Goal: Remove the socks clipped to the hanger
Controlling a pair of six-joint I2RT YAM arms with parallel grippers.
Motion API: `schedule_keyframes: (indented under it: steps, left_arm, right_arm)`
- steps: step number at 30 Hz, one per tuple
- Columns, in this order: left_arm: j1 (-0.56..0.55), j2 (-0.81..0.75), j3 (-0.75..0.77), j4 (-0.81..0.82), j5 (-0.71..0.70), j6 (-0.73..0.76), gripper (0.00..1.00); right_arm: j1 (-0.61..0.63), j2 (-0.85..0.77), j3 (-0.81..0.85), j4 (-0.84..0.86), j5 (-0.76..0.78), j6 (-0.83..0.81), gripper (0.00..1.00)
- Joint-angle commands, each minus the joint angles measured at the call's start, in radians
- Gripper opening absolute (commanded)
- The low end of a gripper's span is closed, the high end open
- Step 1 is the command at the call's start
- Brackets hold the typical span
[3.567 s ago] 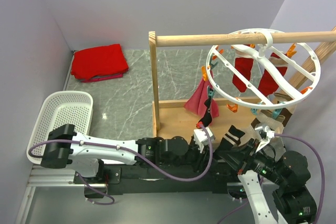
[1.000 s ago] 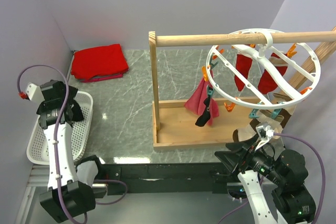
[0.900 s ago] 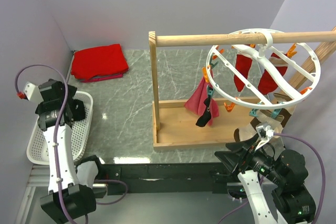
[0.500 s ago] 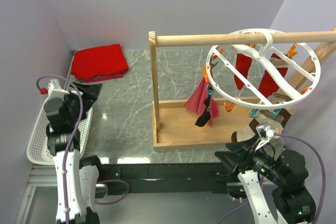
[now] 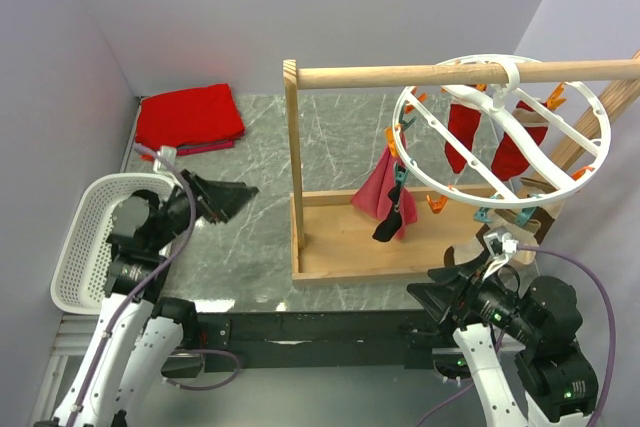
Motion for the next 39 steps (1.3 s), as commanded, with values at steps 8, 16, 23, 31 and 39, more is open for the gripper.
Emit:
schedule_keyframes:
  steps: [8, 16, 23, 31, 39]
  left_arm:
    - [-0.039, -0.234, -0.171, 0.401, 0.426, -0.007, 0.93]
    - [-0.208, -0.131, -0.152, 0.464, 0.382, -0.020, 0.91]
    - [-0.642, 0.035, -0.058, 0.333, 0.041, 0.218, 0.87]
    - [-1.108, 0.279, 0.084, 0.253, -0.782, 0.407, 0.84]
    - [-1.265, 0.650, 0.362, 0.186, -1.223, 0.544, 0.85]
  right_arm:
    - [-0.001, 0.016, 0.019, 0.014, 0.025, -0.007, 0.81]
    - [-0.004, 0.017, -0.009, 0.054, 0.009, 0.017, 0.81]
    - [-0.003, 0.022, -0.006, 0.060, 0.013, 0.022, 0.81]
    - [-0.003, 0.008, 0.000, 0.037, 0.032, 0.017, 0.81]
    - [-0.003, -0.001, 0.007, 0.025, 0.027, 0.019, 0.82]
